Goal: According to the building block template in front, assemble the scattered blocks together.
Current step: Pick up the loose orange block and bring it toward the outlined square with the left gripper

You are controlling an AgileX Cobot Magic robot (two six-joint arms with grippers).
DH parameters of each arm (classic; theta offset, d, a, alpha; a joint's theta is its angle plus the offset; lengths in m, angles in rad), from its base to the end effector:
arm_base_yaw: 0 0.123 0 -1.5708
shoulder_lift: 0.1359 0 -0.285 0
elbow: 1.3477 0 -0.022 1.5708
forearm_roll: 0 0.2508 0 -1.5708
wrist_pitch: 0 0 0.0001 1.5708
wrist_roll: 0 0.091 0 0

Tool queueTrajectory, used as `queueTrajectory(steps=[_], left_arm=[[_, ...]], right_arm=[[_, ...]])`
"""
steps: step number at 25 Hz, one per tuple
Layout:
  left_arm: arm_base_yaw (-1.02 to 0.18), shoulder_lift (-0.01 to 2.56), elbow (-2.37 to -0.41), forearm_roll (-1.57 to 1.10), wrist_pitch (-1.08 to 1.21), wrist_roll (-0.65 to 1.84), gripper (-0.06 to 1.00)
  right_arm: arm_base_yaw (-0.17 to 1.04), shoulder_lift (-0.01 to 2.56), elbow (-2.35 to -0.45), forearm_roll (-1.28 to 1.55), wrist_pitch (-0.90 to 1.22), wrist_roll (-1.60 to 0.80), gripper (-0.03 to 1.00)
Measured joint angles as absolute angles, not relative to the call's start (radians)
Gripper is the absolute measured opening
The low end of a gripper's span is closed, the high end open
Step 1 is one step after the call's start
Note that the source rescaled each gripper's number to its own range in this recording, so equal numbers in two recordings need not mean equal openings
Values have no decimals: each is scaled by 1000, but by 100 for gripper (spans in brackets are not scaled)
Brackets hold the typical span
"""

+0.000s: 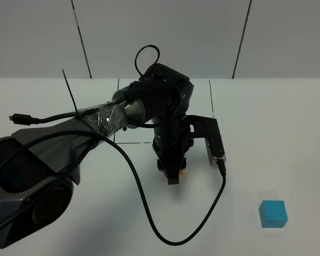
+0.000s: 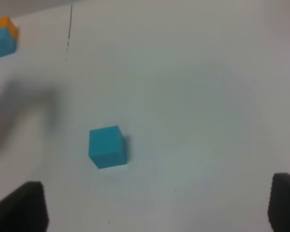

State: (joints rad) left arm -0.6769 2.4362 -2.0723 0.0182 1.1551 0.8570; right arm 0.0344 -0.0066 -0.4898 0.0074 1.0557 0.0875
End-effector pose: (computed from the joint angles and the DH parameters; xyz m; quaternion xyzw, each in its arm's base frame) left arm 0.3906 -0.3119 0.1392 0.6945 0.7161 0.0148 0.0684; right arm -0.0045 0.0004 0.2748 0.0225 0.8526 0.0355 0.5209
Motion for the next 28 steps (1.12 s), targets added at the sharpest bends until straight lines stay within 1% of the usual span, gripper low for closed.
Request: queueTrajectory(steps=[10,28], left_arm=[[-694,2515,-2098,0,1145,907,0],[-694,2518,-2100,0,1173,918,0]], right_arm=[[34,-7,-490,7,1056,88,81],[34,-7,-490,7,1056,88,81]])
